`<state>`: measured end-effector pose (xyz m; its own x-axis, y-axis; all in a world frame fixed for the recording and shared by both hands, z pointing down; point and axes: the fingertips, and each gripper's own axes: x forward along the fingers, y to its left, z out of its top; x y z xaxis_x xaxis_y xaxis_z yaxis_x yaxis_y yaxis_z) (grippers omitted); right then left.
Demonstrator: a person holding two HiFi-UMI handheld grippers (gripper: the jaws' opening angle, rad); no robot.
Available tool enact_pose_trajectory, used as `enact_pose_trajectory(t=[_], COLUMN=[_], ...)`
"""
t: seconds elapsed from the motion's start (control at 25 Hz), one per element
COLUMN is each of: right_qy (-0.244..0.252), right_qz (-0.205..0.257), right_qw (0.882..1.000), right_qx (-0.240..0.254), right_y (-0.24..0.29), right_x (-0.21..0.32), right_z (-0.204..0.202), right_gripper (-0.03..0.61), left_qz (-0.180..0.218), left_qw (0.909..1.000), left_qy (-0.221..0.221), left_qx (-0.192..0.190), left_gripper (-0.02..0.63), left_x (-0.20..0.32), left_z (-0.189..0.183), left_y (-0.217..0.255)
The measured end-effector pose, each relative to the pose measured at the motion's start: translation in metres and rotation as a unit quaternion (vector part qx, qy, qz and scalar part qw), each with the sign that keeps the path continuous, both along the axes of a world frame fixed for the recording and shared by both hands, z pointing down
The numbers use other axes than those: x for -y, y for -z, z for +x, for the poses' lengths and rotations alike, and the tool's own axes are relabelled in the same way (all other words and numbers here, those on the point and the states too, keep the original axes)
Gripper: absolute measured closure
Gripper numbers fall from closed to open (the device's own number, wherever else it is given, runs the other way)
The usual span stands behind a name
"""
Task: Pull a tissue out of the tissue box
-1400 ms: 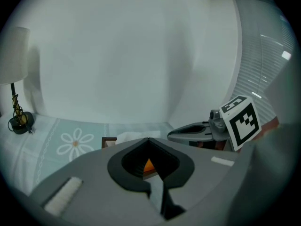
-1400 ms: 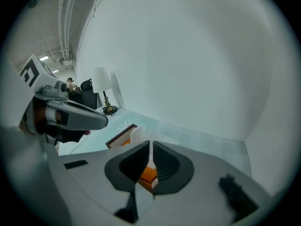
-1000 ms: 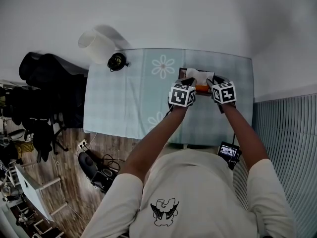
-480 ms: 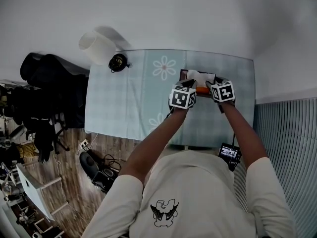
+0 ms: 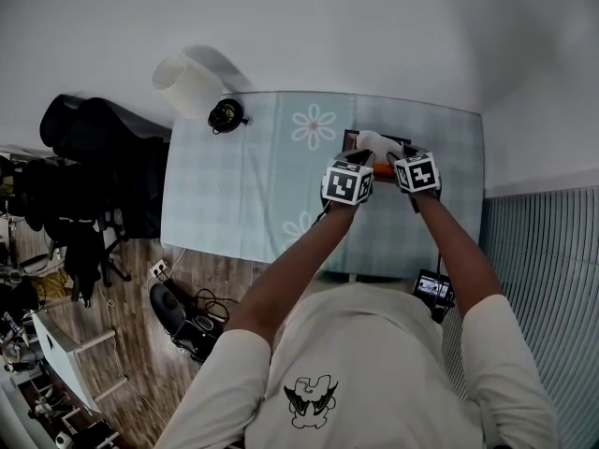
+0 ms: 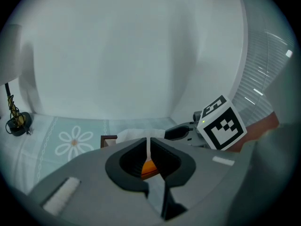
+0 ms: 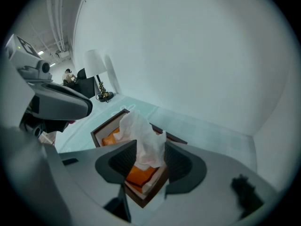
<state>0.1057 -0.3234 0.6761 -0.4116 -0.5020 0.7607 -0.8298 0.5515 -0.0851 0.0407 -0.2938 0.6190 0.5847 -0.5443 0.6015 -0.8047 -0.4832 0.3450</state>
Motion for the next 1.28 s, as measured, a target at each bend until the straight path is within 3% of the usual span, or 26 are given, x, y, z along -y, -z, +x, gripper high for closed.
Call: enact_pose_trajectory(t=[0.04,0.12,0.28,0.6,1.28], right_qy=[0.001,0.003,0.011,0.019,0.005], right_qz=[0.002,0.009,0.017,0.028,0.108], right_qw=[1.0,1.0,1.0,0.999,0.991], right_qx=[0.0,0.0,0.005,0.019,0.082], right_y=[0.001,0.006,0.017,0.029,0.125], right_x=[0.0,-0.001,-0.004,-0.007,-0.006], right_z=[-0.001,-0.002,-0.007,-0.017,-0.023], right_gripper=[0.389,0.495,0.56,0.563,0.565], left_qz=[0.0,-0.001,-0.001,0.004,0.027], left_qw=[1.0,1.0,1.0,1.0,0.9996], left_qy=[0.0,0.0,0.003,0.0,0.01], left_qx=[0.0,-0.001,-0.004,-0.004,-0.002], left_gripper=[0.581,0.583,0.584,0.584,0.584], left_x=[-0.001,-0.002,-0.003,-0.004,-0.002], left_z=[0.0,-0.001,-0.003,-0.002,-0.024], left_y=[0.0,0.0,0.003,0.004,0.028])
